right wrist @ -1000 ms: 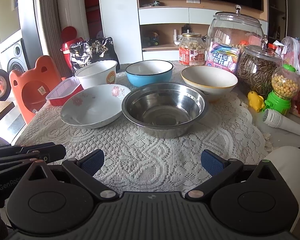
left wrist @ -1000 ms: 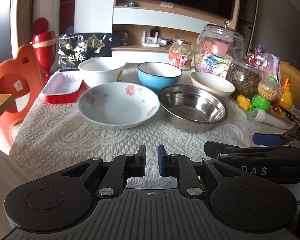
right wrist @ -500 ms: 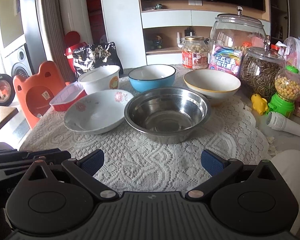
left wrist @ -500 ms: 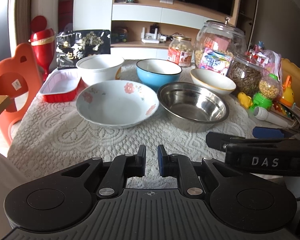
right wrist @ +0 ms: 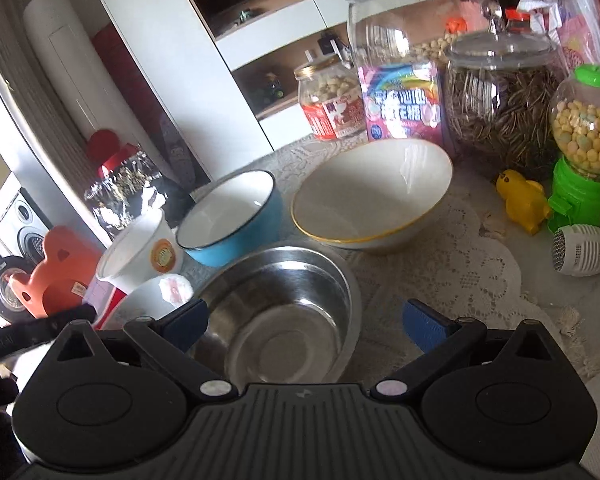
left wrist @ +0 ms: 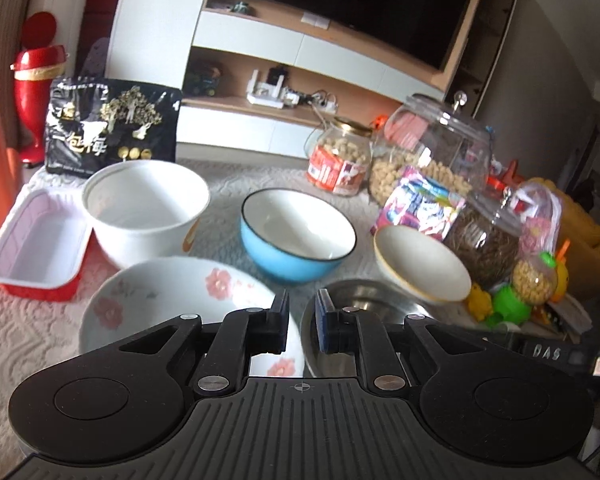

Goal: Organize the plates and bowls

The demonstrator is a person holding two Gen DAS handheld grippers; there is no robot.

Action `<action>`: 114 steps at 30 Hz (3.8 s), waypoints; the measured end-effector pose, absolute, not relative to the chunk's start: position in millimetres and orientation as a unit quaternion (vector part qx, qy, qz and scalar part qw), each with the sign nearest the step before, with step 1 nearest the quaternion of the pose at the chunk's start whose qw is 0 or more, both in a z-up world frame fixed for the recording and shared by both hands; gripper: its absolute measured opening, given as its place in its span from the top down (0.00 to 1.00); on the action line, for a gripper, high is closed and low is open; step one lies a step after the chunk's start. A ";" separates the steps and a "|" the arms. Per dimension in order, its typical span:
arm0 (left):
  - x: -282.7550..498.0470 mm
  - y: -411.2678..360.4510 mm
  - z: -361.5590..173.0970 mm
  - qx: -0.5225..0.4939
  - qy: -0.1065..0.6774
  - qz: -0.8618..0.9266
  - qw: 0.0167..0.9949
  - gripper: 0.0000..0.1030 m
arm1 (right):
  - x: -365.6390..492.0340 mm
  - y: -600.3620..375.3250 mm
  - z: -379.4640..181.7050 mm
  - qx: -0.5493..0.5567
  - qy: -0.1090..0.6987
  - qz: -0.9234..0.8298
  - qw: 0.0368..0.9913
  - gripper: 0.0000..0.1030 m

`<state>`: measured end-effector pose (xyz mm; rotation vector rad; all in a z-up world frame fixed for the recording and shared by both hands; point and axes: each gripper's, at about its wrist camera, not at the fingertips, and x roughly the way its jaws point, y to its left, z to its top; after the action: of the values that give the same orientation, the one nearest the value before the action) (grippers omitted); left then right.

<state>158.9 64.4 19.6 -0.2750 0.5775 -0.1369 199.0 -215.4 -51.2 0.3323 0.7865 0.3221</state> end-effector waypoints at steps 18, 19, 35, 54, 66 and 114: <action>223.3 67.2 -18.8 -0.131 0.340 -0.140 0.921 0.85 | 233.0 -207.1 -88.8 0.140 0.480 0.172 0.849 0.00; 223.6 73.0 -19.2 -0.141 0.343 -0.138 0.918 0.85 | 232.1 -207.2 -89.2 0.143 0.476 0.171 0.850 0.00; 236.8 66.6 -42.1 -0.171 0.407 -0.133 0.887 0.82 | 218.5 -167.7 -78.9 0.028 0.393 0.127 0.910 0.27; 188.5 111.1 -5.4 -0.193 0.315 -0.099 0.924 0.70 | 204.8 -101.1 -28.5 0.005 0.367 0.192 0.910 0.56; 153.2 198.9 -34.8 -0.224 0.289 0.042 0.930 0.72 | 217.1 24.2 -50.6 -0.080 0.377 0.259 0.886 0.55; 156.1 171.9 -65.0 -0.235 0.324 -0.079 0.913 0.74 | 216.3 -73.2 -45.0 0.023 0.437 0.195 0.878 0.44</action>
<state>156.1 171.9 -65.0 -0.4837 0.6668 -0.1623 216.3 -73.2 -45.0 0.0479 0.9103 0.4066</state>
